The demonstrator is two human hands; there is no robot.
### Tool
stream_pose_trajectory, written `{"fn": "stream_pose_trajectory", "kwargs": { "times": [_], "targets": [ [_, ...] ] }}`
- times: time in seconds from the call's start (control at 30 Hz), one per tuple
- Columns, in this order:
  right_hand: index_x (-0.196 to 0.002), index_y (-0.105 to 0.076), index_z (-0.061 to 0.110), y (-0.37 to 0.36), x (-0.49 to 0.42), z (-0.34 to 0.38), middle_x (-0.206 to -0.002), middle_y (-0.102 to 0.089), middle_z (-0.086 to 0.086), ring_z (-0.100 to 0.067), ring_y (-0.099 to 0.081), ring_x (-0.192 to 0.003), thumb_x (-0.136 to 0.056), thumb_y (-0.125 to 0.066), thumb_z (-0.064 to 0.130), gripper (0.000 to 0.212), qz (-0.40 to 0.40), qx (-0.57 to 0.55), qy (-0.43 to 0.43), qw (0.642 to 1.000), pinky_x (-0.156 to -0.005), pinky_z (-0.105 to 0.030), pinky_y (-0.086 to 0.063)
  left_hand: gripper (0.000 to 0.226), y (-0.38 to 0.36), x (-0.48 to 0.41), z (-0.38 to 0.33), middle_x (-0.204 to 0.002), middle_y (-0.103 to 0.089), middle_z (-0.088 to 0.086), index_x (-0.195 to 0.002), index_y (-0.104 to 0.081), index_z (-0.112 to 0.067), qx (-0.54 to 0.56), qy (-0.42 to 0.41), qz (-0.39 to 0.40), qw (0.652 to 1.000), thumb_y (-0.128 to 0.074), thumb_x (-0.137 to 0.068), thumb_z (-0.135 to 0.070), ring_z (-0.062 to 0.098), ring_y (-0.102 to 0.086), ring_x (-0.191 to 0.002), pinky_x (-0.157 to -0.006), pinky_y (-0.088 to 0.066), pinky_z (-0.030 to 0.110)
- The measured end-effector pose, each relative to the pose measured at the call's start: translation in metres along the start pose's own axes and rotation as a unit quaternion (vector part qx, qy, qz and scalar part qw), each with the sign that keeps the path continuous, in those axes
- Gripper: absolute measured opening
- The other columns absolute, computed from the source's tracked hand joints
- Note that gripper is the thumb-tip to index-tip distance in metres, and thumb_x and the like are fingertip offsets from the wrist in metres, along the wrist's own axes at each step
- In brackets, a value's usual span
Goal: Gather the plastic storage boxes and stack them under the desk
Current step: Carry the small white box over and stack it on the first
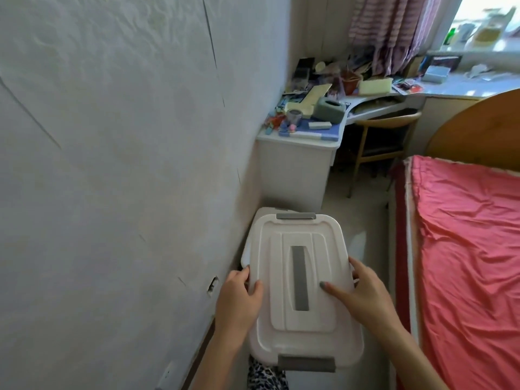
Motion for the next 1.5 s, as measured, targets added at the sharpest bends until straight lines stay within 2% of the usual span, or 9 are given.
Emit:
{"fn": "stream_pose_trajectory", "kwargs": {
  "times": [0.13,0.33,0.6,0.7,0.83,1.03,1.17,1.37,1.5],
  "targets": [
    [-0.146,-0.038,0.025,-0.009,-0.058,0.022,-0.130,-0.054,0.000,-0.021,-0.057,-0.113,-0.069,-0.081,0.050,0.092,-0.021,0.007,-0.024,0.999,-0.096,-0.049,-0.052,0.042,-0.010,-0.074,-0.002,-0.103,-0.058,-0.002,-0.132,-0.058,-0.014,-0.008,-0.010,0.032,0.999,-0.055,-0.095,-0.033,0.011,-0.058,-0.087,-0.077,-0.049,0.022],
    [-0.146,-0.038,0.027,-0.032,-0.142,0.062,-0.132,-0.054,-0.001,-0.022,-0.058,-0.115,-0.069,-0.082,0.050,0.092,-0.030,-0.001,-0.072,0.997,-0.097,-0.051,-0.052,0.042,-0.011,-0.182,0.000,-0.106,-0.056,-0.002,-0.133,-0.058,-0.015,-0.012,-0.008,0.066,0.998,-0.055,-0.095,-0.032,0.012,-0.058,-0.089,-0.076,-0.043,0.018],
    [-0.141,-0.045,0.025,-0.063,-0.229,0.098,-0.111,-0.055,0.003,-0.017,-0.057,-0.101,-0.068,-0.085,0.043,0.086,-0.054,-0.011,-0.101,0.993,-0.087,-0.040,-0.052,0.045,-0.018,-0.294,0.010,-0.116,-0.058,0.002,-0.137,-0.054,-0.016,-0.015,-0.009,0.124,0.992,-0.054,-0.095,-0.032,0.016,-0.060,-0.101,-0.087,-0.051,0.026],
    [-0.140,-0.046,0.026,-0.072,-0.260,0.103,-0.109,-0.053,0.006,-0.016,-0.056,-0.102,-0.068,-0.084,0.044,0.084,-0.044,-0.008,-0.113,0.993,-0.088,-0.040,-0.051,0.044,-0.026,-0.329,0.014,-0.115,-0.057,0.001,-0.138,-0.054,-0.017,-0.010,-0.005,0.135,0.991,-0.054,-0.095,-0.029,0.014,-0.060,-0.099,-0.084,-0.049,0.022],
    [-0.141,-0.045,0.026,-0.084,-0.306,0.103,-0.109,-0.051,0.007,-0.016,-0.056,-0.103,-0.069,-0.084,0.044,0.084,-0.029,-0.006,-0.127,0.991,-0.087,-0.041,-0.053,0.045,-0.043,-0.372,0.022,-0.112,-0.056,0.000,-0.138,-0.053,-0.018,-0.022,0.018,0.149,0.988,-0.053,-0.095,-0.031,0.015,-0.060,-0.097,-0.085,-0.051,0.028],
    [-0.145,-0.041,0.023,-0.105,-0.378,0.092,-0.127,-0.057,-0.003,-0.023,-0.058,-0.114,-0.070,-0.082,0.046,0.089,0.002,0.019,-0.144,0.989,-0.093,-0.044,-0.051,0.042,-0.083,-0.427,0.038,-0.112,-0.056,0.001,-0.133,-0.056,-0.015,-0.037,0.063,0.158,0.985,-0.051,-0.095,-0.031,0.015,-0.059,-0.093,-0.076,-0.046,0.023],
    [-0.146,-0.037,0.027,-0.118,-0.430,0.081,-0.129,-0.056,0.000,-0.021,-0.058,-0.114,-0.070,-0.080,0.050,0.090,0.039,0.038,-0.150,0.987,-0.091,-0.044,-0.052,0.043,-0.112,-0.461,0.048,-0.116,-0.057,0.002,-0.134,-0.055,-0.015,-0.036,0.106,0.167,0.979,-0.051,-0.095,-0.031,0.016,-0.059,-0.097,-0.078,-0.047,0.024],
    [-0.147,-0.035,0.025,-0.147,-0.501,0.056,-0.132,-0.056,-0.002,-0.023,-0.056,-0.118,-0.075,-0.078,0.045,0.087,0.087,0.065,-0.165,0.980,-0.093,-0.041,-0.050,0.044,-0.163,-0.505,0.078,-0.112,-0.056,-0.002,-0.137,-0.052,-0.018,-0.040,0.158,0.178,0.970,-0.050,-0.096,-0.032,0.007,-0.054,-0.086,-0.067,-0.037,0.014],
    [-0.148,-0.034,0.023,-0.173,-0.541,0.030,-0.138,-0.053,-0.002,-0.025,-0.054,-0.122,-0.076,-0.078,0.040,0.085,0.126,0.063,-0.180,0.973,-0.097,-0.045,-0.049,0.043,-0.201,-0.532,0.105,-0.113,-0.059,0.001,-0.136,-0.054,-0.017,-0.054,0.190,0.183,0.963,-0.052,-0.096,-0.030,0.013,-0.057,-0.095,-0.076,-0.042,0.022]
  ]
}}
Point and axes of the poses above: each hand's wrist, its own x-axis away from the middle knuckle, its own y-axis out of the back of the hand, z = x × y, the point moved 4 cm from there along -x, towards the middle knuckle
